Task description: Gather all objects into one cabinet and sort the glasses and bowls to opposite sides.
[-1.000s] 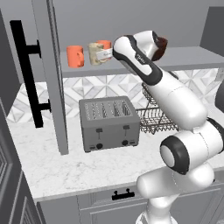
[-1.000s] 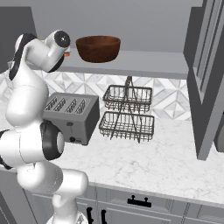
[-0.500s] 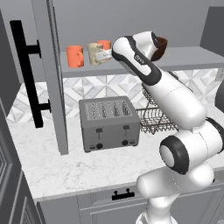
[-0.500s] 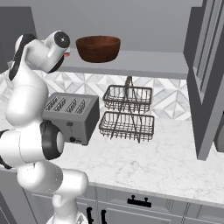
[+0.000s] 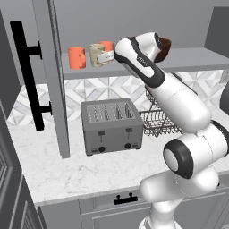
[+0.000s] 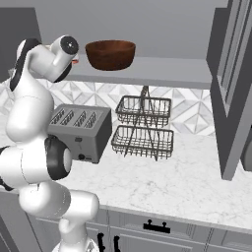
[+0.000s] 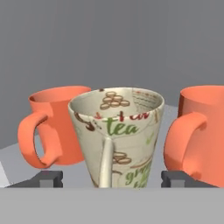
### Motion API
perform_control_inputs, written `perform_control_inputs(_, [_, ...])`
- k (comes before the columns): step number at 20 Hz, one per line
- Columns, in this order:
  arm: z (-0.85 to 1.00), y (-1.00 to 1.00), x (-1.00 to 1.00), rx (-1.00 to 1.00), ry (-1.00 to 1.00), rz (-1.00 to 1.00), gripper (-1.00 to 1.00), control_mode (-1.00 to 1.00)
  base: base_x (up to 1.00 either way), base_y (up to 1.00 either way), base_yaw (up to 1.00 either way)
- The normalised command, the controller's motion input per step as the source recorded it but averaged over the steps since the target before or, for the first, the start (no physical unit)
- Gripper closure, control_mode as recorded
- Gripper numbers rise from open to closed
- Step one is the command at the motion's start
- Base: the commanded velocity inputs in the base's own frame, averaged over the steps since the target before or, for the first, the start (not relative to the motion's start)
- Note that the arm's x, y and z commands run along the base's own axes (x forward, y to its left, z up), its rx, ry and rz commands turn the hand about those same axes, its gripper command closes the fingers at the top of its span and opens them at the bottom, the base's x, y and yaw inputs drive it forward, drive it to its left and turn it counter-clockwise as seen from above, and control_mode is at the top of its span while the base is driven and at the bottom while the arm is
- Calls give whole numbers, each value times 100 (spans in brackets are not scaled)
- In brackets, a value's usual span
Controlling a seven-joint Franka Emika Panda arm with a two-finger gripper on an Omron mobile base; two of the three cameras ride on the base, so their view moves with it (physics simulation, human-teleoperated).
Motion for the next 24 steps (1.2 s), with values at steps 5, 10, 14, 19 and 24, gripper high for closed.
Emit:
perform_control_inputs(5, [1,-17,-13,0,0,-1,-100,-100,0,0,0])
perform_control_inputs(10, [11,-31,-25,0,0,-7,-100,-100,0,0,0])
perform_control_inputs(14, [18,-54,-74,0,0,-16,-100,-100,0,0,0])
perform_control_inputs(19, [25,-62,-99,2,0,-25,-100,-100,0,0,0])
perform_control_inputs(24, [15,-67,-100,4,0,-33,-100,-100,0,0,0])
